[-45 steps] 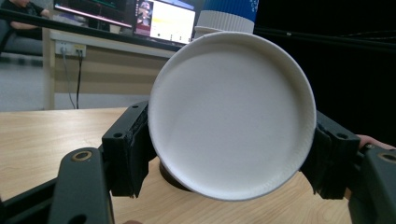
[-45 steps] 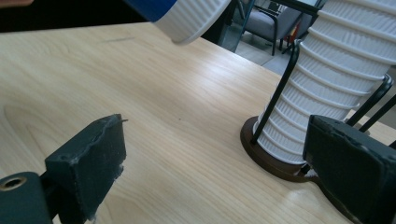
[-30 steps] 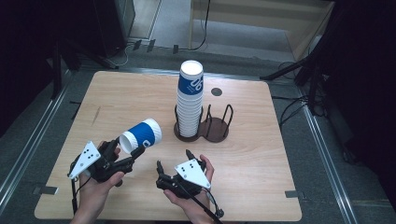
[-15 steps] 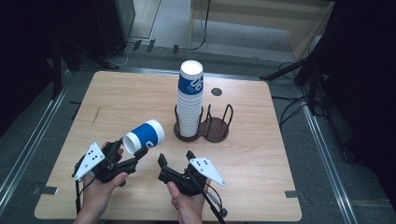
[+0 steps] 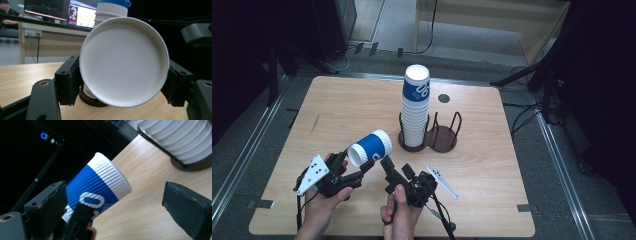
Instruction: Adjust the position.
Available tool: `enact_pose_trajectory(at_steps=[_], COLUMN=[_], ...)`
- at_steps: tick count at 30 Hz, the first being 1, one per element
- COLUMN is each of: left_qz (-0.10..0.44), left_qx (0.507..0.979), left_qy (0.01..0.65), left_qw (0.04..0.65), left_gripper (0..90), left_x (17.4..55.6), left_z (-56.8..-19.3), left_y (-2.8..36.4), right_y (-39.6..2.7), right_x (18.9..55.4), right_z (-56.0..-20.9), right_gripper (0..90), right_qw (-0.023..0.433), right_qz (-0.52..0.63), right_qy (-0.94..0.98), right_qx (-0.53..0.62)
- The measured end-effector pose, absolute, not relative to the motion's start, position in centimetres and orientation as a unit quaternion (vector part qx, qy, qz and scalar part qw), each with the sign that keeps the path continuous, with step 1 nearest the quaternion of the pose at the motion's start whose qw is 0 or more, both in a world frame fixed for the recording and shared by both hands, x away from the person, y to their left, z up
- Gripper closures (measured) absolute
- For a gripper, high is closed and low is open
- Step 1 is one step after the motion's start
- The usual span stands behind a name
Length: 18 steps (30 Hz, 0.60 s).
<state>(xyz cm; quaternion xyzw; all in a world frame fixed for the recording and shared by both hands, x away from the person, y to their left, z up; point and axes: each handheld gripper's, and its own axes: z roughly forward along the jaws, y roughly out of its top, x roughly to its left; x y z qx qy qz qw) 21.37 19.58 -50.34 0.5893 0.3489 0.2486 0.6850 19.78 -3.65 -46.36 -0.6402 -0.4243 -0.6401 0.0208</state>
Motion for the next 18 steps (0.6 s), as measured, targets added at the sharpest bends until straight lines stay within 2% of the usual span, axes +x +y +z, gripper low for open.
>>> enact_pose_trajectory(at_steps=[7, 18], left_qz=[0.246, 0.243], left_qx=[0.591, 0.589], left_qy=[0.343, 0.335], left_qw=[0.688, 0.694], left_gripper=[28.4, 28.4], left_x=[21.3, 21.1], left_z=[-50.5, -50.4], left_y=[19.1, 18.7], right_y=[-3.1, -2.6], right_x=[20.4, 21.6], right_z=[-46.8, -47.5], right_gripper=[5.9, 5.9], right_qw=[0.119, 0.191], right_qz=[-0.634, -0.626], right_qy=[-0.361, -0.309], right_qx=[-0.673, -0.690])
